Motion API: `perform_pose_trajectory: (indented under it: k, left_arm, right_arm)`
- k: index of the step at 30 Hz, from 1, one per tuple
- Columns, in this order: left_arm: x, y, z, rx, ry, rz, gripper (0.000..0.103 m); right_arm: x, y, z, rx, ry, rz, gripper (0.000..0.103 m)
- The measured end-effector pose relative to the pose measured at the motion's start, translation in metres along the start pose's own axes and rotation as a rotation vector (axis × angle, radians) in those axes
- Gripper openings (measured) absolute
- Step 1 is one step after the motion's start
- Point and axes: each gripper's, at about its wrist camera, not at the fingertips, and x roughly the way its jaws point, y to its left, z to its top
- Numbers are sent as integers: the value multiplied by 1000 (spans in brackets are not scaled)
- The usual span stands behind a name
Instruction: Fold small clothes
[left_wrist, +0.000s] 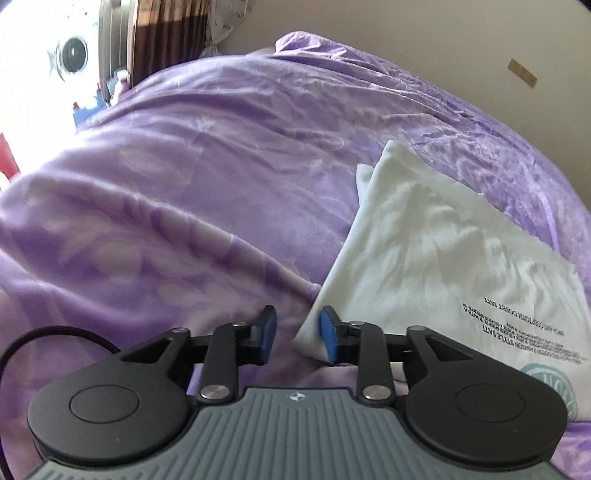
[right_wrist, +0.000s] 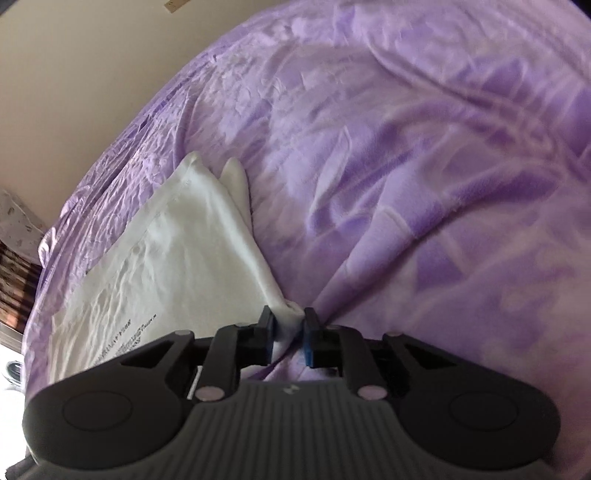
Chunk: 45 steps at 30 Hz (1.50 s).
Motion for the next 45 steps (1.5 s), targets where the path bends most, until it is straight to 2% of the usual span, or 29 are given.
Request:
perform_pose_trajectory:
  k: [5, 7, 8, 9, 14, 16, 21, 28, 32, 34, 36, 38, 39, 42, 45]
  left_arm:
    - [-22, -10, 8, 57, -82, 84, 38]
    - [-29, -13, 16, 64, -110, 81, 42]
    - [-31, -16, 21, 71, -118, 69, 43]
    - [-32, -20, 26, 80, -123, 52, 44]
    - [-24, -53, 45, 178, -101, -42, 45]
    - [-15, -70, 48, 227, -80, -73, 45]
    - [12, -115, 50, 363, -44, -123, 45]
    - [53, -155, 45, 455, 11, -174, 45]
    - [75, -166, 44, 471, 38, -203, 45]
    - [85, -171, 45, 471, 49, -210, 45]
    - [92, -174, 45, 472, 56, -201, 45]
    - [95, -174, 47, 465, 57, -195, 45]
    - [95, -172, 48, 459, 57, -197, 45]
    - [89, -167, 53, 447, 47, -197, 45]
    - [79, -158, 59, 429, 35, -172, 45]
  right_arm:
    - [-23, 7, 0, -61, -60, -73, 22]
    - [-33, 10, 4, -99, -86, -103, 26]
    - [-37, 13, 6, -125, -96, -110, 33]
    - [-40, 15, 9, -147, -100, -104, 40]
    - [-37, 35, 37, -239, -52, 46, 56]
    - [-27, 45, 47, -274, -14, 90, 57]
    - [10, 58, 66, -309, 69, 104, 59]
    - [79, 40, 96, -128, 168, 190, 59]
    - [110, 26, 102, -63, 209, 228, 56]
    - [121, 20, 105, -30, 221, 269, 44]
    - [128, 16, 106, -13, 231, 307, 24]
    - [135, 13, 108, 15, 248, 345, 15]
    - [135, 12, 108, 22, 248, 350, 7]
    - [122, 20, 114, 14, 230, 365, 3]
    - [102, 44, 123, -42, 218, 345, 3]
